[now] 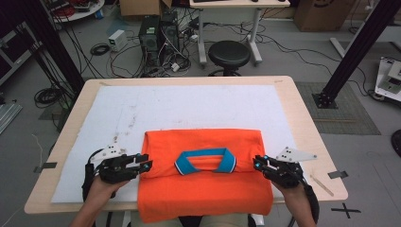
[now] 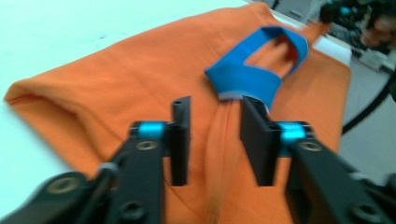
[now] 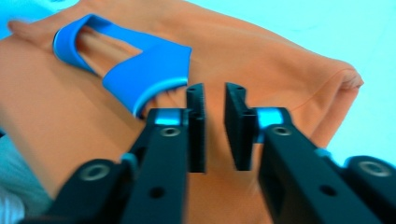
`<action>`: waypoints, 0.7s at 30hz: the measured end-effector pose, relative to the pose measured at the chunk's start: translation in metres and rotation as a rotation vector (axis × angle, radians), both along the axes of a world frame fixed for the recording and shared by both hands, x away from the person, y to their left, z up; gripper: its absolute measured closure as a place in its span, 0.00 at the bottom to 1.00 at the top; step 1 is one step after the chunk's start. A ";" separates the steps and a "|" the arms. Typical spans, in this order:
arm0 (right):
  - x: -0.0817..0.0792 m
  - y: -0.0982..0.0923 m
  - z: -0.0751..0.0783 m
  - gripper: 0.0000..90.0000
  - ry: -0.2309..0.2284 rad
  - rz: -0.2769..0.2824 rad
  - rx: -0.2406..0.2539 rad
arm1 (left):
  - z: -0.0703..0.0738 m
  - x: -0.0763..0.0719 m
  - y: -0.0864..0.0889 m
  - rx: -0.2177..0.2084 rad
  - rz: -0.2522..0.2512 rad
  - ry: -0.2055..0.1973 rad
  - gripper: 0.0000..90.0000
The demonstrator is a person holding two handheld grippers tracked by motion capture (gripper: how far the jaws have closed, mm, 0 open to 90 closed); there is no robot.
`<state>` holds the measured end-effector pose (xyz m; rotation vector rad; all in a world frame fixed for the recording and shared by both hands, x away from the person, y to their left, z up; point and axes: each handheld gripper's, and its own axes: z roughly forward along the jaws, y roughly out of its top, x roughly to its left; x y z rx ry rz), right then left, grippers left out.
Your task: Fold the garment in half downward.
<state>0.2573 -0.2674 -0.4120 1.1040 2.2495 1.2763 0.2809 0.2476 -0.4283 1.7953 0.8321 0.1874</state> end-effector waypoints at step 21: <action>0.107 0.002 -0.013 0.41 0.068 -0.296 -0.076 | -0.010 0.100 -0.002 0.068 0.244 0.088 0.37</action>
